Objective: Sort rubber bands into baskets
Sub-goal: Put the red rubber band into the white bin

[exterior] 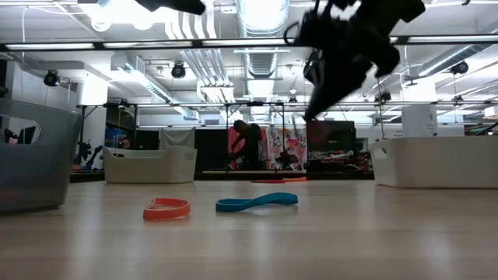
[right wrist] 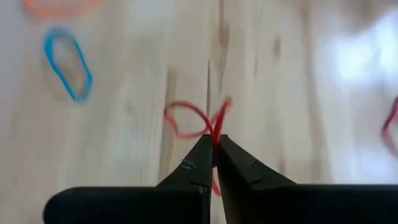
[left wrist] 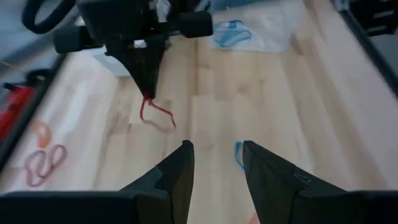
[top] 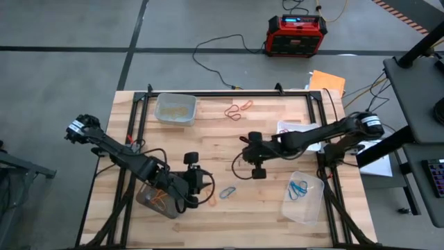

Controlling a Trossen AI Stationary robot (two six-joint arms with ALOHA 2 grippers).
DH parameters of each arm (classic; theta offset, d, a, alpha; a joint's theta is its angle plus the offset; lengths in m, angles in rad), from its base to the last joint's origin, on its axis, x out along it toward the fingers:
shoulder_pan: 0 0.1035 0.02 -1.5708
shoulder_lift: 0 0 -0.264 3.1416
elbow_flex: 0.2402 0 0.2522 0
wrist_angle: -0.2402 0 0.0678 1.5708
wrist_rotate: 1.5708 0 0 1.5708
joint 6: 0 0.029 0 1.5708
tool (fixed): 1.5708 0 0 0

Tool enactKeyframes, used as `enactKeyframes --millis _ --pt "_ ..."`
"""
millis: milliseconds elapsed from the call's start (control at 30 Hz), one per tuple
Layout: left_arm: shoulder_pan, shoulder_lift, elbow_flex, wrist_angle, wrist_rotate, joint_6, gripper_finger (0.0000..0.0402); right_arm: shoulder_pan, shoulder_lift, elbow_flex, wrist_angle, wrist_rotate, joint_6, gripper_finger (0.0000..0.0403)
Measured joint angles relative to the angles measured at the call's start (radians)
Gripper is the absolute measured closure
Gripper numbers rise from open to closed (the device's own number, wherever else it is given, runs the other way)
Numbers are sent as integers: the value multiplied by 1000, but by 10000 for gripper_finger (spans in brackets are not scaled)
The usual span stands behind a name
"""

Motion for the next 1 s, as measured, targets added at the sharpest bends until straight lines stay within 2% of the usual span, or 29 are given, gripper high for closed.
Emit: enactKeyframes --millis 167,433,633,833,1000 --pt "0 36 0 80 -107 33 279 15 -32 0 123 -36 -67 394" --pt "38 75 -1 207 -115 48 269 26 -23 0 236 -47 -127 394" --pt "83 125 -1 237 -115 -1 214 26 -24 1 244 -44 -149 394" --pt "123 228 -3 354 -121 53 145 24 -24 1 243 -44 -164 394" --pt "156 264 -3 385 -134 39 121 24 -24 1 243 -44 -175 394"
